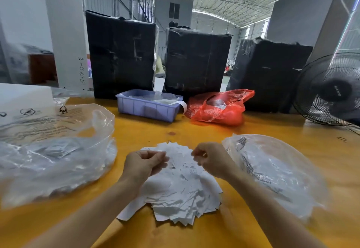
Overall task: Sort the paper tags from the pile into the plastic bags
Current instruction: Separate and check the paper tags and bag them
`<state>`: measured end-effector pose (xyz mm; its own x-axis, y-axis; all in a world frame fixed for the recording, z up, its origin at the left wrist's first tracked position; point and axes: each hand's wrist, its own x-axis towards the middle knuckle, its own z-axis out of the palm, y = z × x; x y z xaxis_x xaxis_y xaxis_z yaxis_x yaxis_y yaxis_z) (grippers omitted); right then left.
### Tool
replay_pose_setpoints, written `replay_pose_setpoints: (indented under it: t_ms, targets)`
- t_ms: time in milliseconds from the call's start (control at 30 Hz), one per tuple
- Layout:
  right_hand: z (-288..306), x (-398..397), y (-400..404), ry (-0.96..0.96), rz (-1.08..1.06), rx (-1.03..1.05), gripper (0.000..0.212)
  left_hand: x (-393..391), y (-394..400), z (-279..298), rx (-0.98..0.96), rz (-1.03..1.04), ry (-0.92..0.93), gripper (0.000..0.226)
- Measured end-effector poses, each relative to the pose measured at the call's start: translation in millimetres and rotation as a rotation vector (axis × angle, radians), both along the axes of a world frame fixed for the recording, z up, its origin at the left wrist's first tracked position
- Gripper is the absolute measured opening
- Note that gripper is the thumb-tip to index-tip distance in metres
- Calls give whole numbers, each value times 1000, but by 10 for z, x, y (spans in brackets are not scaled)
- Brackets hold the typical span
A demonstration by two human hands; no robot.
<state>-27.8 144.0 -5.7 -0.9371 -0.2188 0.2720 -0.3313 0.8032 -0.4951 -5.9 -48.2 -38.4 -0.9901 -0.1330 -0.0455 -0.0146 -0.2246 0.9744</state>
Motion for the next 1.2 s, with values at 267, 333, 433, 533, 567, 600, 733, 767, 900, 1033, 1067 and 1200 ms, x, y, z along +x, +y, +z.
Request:
replay_pose_setpoints:
  t_ms: [267, 333, 433, 533, 567, 600, 733, 767, 900, 1033, 1067, 1200]
  targets:
    - [-279, -33, -79, -169, -156, 79, 43, -17, 42, -93, -83, 6, 59, 13]
    - [-263, -17, -63, -222, -135, -12, 36, -2, 67, -108, -107, 4, 64, 13]
    - [-279, -13, -48, -244, -145, -51, 56, 13, 89, -122, -101, 4, 61, 9]
    - [-297, -14, -60, -178, -168, -66, 53, 19, 88, -125, -109, 8, 59, 6]
    - [-300, -21, -59, -140, -176, -71, 49, 20, 85, -123, -114, 10, 59, 6]
    - [-294, -14, -66, -125, -176, -80, 48, 20, 81, -122, -119, 12, 60, 6]
    - [-299, -4, -127, -231, -177, -25, 60, 22, 77, -109, -104, 4, 54, 5]
    - [-308, -5, -140, -246, -181, -16, 61, 23, 77, -104, -94, -4, 46, 5]
    - [-311, 5, -167, -240, -139, -130, 32, 45, 81, -69, -34, -61, 31, 8]
    - [-187, 19, -185, -99, -88, -337, 16, 67, 93, -38, -25, -83, 29, 10]
    - [-122, 30, -188, -58, -64, -390, 15, 69, 95, -33, -22, -88, 29, 10]
    - [144, 119, -171, 110, 25, -481, 11, 77, 96, -23, -55, -106, 34, 13]
